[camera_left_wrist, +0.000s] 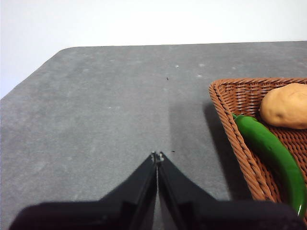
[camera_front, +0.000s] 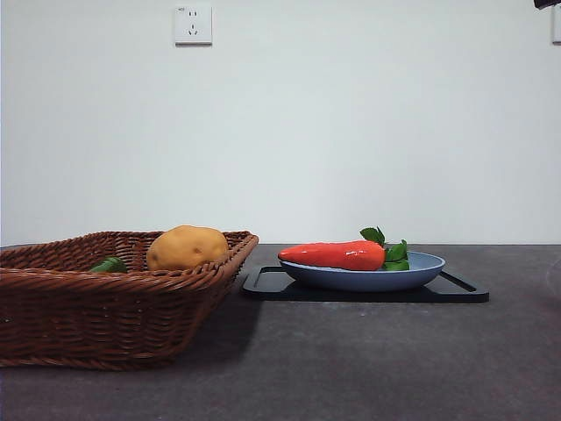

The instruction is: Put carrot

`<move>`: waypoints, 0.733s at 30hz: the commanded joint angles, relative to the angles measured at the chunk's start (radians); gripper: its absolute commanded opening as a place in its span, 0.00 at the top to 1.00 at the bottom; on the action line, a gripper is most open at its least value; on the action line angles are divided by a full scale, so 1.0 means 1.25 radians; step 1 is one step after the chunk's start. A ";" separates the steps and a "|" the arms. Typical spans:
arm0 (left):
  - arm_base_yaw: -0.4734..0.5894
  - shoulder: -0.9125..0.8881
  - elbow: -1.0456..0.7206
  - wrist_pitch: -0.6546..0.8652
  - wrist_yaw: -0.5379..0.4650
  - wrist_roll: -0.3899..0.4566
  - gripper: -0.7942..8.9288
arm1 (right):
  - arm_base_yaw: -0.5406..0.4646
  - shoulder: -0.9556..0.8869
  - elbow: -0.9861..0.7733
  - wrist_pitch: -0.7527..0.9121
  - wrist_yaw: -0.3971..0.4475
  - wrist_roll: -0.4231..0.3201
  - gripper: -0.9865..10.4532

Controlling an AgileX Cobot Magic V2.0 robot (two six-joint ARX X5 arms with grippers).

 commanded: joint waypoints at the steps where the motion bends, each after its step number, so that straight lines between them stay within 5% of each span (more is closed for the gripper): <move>1: 0.002 -0.003 -0.005 0.007 0.002 -0.005 0.91 | 0.005 0.001 0.006 0.011 0.004 -0.005 0.91; 13: 0.002 -0.003 -0.005 0.007 0.002 -0.005 0.91 | 0.006 0.001 0.005 0.011 0.005 -0.007 0.91; 18: 0.002 -0.003 -0.005 0.007 0.002 -0.005 0.91 | -0.034 -0.078 -0.001 -0.052 0.042 -0.128 0.91; 22: 0.002 -0.003 -0.005 0.007 0.002 -0.005 0.91 | -0.114 -0.175 -0.052 -0.055 0.032 -0.133 0.91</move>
